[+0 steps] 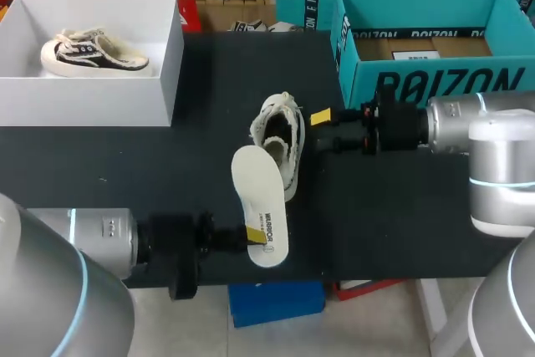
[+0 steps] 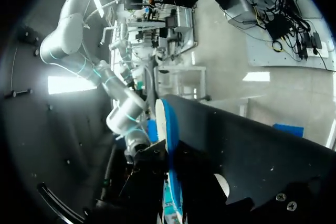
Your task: Take the shoe out of the shoebox, open the shoe tongue, remove and reinsert the insole, then place the shoe into the shoebox
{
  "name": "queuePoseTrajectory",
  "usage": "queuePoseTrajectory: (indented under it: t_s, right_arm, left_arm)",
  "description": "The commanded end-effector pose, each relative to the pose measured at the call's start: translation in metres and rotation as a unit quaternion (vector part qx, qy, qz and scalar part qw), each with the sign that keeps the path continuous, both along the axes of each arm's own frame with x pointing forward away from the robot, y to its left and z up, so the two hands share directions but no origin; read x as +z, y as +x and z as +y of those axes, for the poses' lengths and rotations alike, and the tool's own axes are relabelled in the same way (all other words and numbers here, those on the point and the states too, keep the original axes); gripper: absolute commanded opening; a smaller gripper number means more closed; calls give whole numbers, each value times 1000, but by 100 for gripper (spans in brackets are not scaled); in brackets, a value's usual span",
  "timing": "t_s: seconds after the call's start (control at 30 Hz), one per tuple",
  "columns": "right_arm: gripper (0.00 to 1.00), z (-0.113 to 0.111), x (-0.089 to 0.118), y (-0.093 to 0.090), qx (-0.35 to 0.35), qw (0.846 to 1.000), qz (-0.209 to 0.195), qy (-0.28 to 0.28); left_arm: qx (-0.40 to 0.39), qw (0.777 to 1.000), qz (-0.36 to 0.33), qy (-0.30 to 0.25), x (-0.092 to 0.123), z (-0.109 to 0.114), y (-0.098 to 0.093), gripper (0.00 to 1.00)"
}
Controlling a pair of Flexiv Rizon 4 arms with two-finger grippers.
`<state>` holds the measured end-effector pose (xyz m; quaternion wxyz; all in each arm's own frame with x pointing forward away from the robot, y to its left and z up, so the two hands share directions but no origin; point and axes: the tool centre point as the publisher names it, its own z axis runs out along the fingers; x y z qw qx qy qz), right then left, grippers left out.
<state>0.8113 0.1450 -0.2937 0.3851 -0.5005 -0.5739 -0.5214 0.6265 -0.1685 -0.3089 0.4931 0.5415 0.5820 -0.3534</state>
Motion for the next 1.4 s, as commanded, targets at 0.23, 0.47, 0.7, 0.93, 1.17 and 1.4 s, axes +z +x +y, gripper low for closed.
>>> queuePoseTrajectory:
  t_s: [0.23, 0.47, 0.7, 0.93, 1.17, 1.4]
  right_arm:
    - [100, 2, -1, 0, -1, 1000, 0, -1]
    - [100, 2, -1, 0, -1, 1000, 0, -1]
    - [100, 2, -1, 0, -1, 1000, 0, -1]
    - [100, 2, -1, 0, -1, 1000, 0, -1]
    - [100, 2, -1, 0, -1, 1000, 0, -1]
    - [100, 2, -1, 0, -1, 1000, 0, -1]
  left_arm:
    - [9, 998, -54, 18, -1, 2, 18, 0]
    - [-1, 997, -73, 34, 6, -2, 47, 0]
    - [3, 996, -77, 44, 2, -6, 74, 0]
    - [6, 996, -84, 37, -3, -12, 84, 0]
    - [2, 996, -89, 28, -2, -17, 86, 0]
    - [2, 996, -89, 28, -2, -17, 86, 0]
